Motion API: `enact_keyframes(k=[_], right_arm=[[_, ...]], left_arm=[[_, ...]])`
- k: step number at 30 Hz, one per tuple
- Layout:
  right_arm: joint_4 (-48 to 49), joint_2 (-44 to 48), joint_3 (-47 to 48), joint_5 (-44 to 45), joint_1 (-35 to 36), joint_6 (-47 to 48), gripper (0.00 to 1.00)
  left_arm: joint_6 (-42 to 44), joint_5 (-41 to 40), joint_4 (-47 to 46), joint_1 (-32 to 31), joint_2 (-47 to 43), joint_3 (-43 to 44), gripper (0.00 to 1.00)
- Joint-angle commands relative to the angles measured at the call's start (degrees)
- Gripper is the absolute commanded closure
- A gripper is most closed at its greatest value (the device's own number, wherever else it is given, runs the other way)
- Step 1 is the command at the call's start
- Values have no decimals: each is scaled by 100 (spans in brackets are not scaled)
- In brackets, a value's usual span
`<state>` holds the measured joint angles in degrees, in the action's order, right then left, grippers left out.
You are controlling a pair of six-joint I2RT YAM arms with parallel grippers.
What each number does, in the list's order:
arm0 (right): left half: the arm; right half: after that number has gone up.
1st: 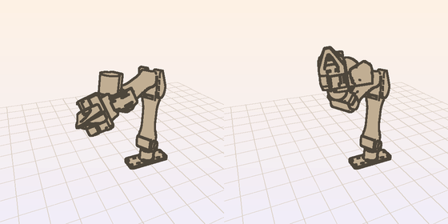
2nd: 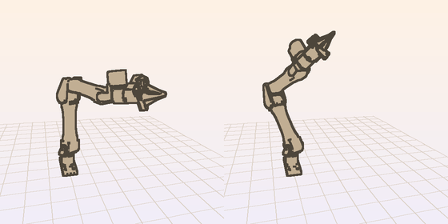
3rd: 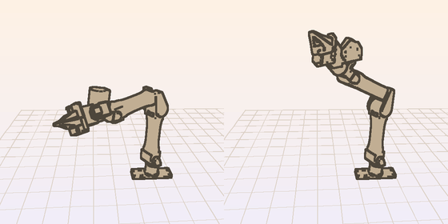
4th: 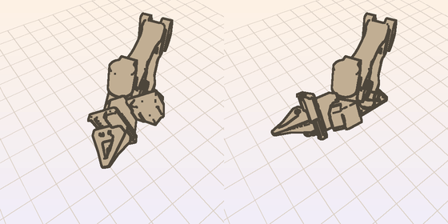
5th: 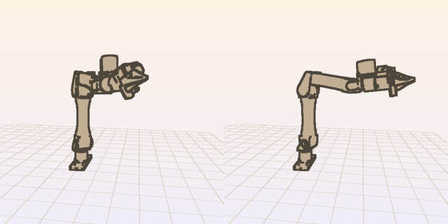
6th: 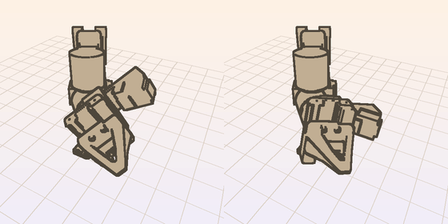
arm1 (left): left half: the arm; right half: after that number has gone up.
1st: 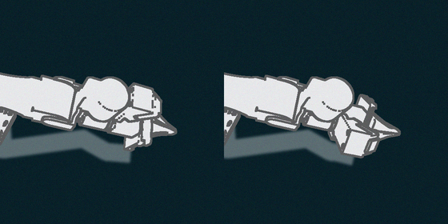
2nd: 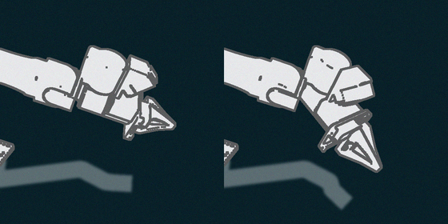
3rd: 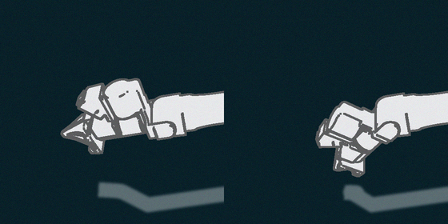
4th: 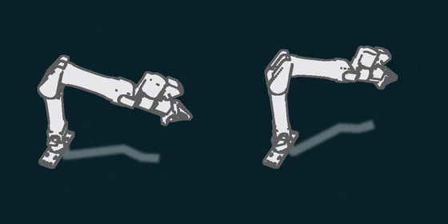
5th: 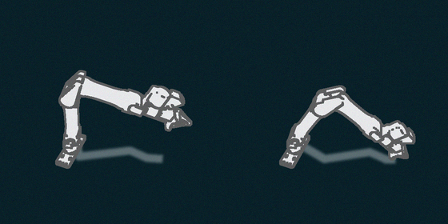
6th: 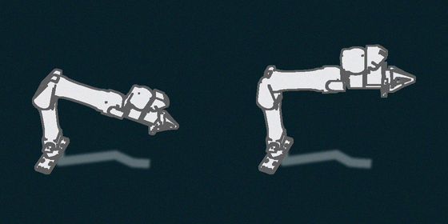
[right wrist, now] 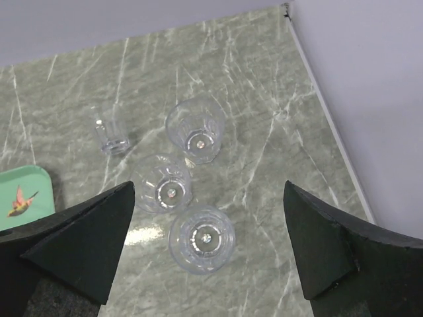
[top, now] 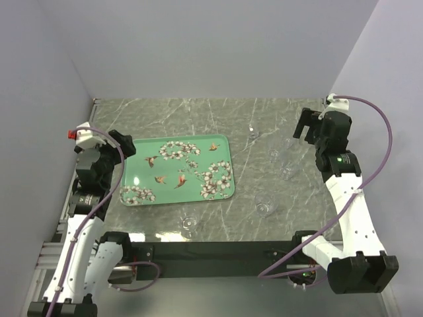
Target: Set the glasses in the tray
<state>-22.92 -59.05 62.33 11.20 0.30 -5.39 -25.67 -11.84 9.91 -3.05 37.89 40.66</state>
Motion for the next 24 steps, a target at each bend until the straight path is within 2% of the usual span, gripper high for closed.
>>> enact_keyframes(k=[1, 3, 6, 7, 8, 9, 11, 14, 18, 24], right_arm=[[-64, 226, 131, -406, 14, 221, 0], [15, 506, -35, -863, 23, 641, 0], [191, 850, -368, -2233, 58, 1379, 0], [313, 1060, -483, -3072, 67, 1574, 0], [332, 1166, -598, -3524, 67, 1811, 0], [306, 1341, -808, -3963, 85, 2387, 0], [8, 1483, -950, -4877, 181, 2944, 0], [-721, 1554, -924, -5224, 471, 3622, 0], [-1337, 1300, -766, -5409, 551, 3773, 0], [-1470, 1238, -897, -5278, 551, 3940, 0]], left_arm=[[-52, 811, 142, -12, 78, 354, 1], [-61, 1086, 248, -12, 131, 468, 1], [-105, 1499, 459, -12, 263, 600, 1], [-122, 1639, 494, -12, 350, 618, 1], [-148, 1919, 546, -12, 394, 644, 1], [-175, 2113, 564, -12, 421, 644, 1], [-201, 2639, 599, -12, 570, 636, 1], [-272, 3351, 600, -12, 781, 566, 1], [-412, 4055, 450, -73, 1001, 346, 1], [-430, 4137, 529, -582, 1379, 266, 1]])
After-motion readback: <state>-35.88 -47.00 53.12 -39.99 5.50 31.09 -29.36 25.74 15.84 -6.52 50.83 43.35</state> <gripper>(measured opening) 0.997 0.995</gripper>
